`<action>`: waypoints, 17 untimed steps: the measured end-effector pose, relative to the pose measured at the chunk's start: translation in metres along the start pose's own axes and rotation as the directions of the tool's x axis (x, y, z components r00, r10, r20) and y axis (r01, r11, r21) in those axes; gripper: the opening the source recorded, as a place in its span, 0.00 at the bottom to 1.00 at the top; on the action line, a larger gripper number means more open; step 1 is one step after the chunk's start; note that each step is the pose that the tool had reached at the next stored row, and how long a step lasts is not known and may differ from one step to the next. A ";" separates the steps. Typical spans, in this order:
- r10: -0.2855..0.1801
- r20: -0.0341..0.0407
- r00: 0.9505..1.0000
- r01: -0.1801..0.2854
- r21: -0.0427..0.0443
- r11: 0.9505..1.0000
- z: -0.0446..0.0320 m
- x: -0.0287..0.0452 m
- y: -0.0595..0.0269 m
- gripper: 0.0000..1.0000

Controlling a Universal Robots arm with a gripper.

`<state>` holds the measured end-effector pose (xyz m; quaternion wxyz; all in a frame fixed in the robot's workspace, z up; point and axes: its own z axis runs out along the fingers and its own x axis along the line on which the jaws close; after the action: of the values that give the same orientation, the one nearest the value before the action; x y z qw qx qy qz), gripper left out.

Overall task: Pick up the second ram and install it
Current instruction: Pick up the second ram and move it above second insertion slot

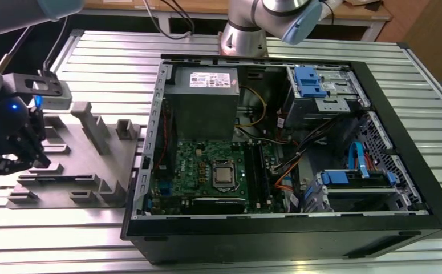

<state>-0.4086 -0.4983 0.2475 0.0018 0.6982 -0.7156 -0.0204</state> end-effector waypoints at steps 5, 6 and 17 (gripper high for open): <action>-0.002 0.000 1.000 0.002 0.000 1.000 0.0038 -0.0001 0.0000 0.07; -0.002 0.000 1.000 0.002 0.000 1.000 0.0045 -0.0001 0.0000 0.07; -0.006 0.000 1.000 0.006 0.000 1.000 0.0113 0.0001 0.0006 0.07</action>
<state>-0.4095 -0.4981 0.2363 0.0019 0.7004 -0.7135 -0.0203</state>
